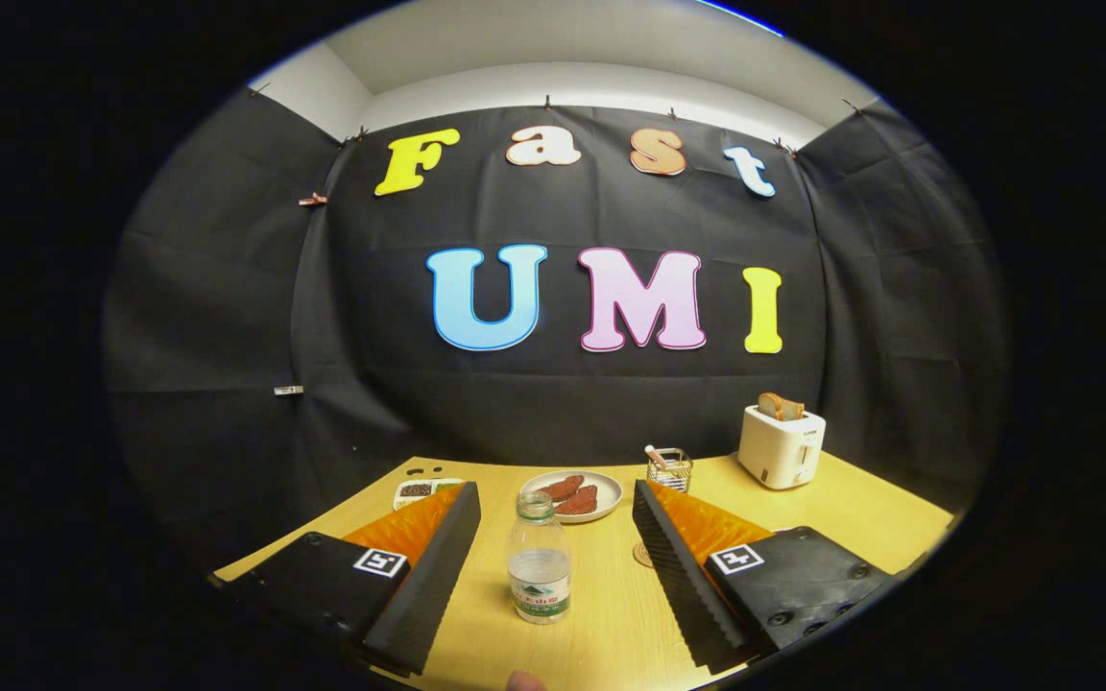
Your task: Take the bottle from table, then pour the juice into the cup, finally place the bottle on the coaster
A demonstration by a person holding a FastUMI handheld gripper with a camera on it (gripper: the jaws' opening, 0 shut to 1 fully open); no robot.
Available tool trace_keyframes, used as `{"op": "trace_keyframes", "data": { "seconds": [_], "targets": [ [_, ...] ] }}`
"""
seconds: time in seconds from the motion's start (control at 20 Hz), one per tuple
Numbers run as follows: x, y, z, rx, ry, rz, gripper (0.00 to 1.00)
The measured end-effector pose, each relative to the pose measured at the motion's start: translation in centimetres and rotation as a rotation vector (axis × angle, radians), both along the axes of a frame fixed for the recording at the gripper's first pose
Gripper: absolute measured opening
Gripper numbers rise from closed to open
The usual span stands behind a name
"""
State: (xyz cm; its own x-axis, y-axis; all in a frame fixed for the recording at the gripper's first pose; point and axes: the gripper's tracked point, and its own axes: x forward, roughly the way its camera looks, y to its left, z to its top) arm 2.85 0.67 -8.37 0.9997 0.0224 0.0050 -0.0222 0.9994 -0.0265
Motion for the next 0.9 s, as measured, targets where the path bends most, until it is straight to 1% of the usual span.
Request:
{"op": "trace_keyframes", "data": {
  "seconds": [0.2, 0.55, 0.9],
  "targets": [
    [1.3, -0.1, -3.0, 0.03, -0.011, -0.027, 0.98],
    [3.7, 0.7, -8.2, 0.003, 0.022, -0.028, 0.98],
    [6.6, 1.3, -13.0, -0.006, 0.054, -0.052, 0.98]
  ]
}}
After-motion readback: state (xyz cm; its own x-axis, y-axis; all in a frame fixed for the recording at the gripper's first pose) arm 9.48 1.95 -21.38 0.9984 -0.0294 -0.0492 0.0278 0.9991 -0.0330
